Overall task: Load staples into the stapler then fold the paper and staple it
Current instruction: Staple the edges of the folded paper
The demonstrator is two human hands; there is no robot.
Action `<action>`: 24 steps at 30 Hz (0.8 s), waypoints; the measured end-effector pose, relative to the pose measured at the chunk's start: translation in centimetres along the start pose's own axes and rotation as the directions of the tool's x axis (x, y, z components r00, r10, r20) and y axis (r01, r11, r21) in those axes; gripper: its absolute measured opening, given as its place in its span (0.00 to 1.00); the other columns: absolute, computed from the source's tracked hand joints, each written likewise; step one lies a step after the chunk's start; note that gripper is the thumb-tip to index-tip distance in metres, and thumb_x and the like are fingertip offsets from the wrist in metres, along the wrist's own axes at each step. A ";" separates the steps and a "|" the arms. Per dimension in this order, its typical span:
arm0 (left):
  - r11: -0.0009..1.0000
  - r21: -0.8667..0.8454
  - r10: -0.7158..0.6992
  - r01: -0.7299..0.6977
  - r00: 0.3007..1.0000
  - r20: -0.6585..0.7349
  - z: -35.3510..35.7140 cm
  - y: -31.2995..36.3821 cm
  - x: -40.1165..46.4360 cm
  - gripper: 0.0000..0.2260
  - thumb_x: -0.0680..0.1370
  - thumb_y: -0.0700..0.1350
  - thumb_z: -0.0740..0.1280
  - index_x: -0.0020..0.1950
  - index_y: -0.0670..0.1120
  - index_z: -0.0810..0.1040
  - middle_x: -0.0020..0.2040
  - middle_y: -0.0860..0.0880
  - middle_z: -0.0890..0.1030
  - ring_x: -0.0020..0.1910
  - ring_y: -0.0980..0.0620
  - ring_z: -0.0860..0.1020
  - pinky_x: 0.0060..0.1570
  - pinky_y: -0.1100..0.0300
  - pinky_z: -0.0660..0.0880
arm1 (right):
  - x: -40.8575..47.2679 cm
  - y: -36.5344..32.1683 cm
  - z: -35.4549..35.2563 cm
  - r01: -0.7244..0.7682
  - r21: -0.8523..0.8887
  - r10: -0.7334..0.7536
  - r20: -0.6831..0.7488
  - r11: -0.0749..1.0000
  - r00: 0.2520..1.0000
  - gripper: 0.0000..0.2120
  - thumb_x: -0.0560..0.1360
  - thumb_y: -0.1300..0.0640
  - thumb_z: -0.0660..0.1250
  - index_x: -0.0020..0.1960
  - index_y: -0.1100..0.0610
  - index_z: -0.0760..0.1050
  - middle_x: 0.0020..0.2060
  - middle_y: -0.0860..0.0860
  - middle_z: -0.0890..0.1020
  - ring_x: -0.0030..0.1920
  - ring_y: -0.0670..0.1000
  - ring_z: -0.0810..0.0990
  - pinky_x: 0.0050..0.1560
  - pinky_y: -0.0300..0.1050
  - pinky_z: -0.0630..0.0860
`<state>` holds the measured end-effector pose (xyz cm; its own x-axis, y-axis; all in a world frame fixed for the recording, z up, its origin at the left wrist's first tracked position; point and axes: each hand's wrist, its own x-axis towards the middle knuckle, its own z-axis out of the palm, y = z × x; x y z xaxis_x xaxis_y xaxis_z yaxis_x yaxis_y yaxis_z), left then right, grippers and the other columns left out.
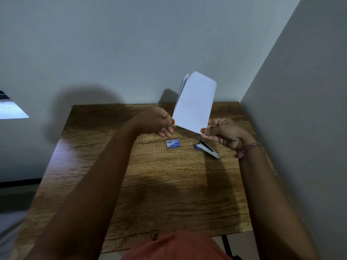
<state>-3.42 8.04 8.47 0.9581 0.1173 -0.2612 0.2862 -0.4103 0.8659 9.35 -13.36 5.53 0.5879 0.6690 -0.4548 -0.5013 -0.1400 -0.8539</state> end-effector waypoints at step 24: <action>0.715 -0.685 -0.081 -0.143 0.955 -0.284 7.5 -0.4 0.9 0.06 0.76 0.41 0.69 0.52 0.41 0.79 0.46 0.43 0.84 0.45 0.51 0.83 0.44 0.63 0.80 | -0.5 0.8 4.5 0.072 0.393 -0.057 -0.050 0.917 0.997 0.07 0.77 0.63 0.63 0.42 0.54 0.74 0.36 0.48 0.83 0.44 0.47 0.82 0.43 0.54 0.82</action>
<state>-2.73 1.49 4.71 0.8939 0.4021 -0.1984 0.0713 0.3093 0.9483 5.76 -10.55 6.19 0.6462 0.6386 -0.4179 -0.6672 0.2067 -0.7157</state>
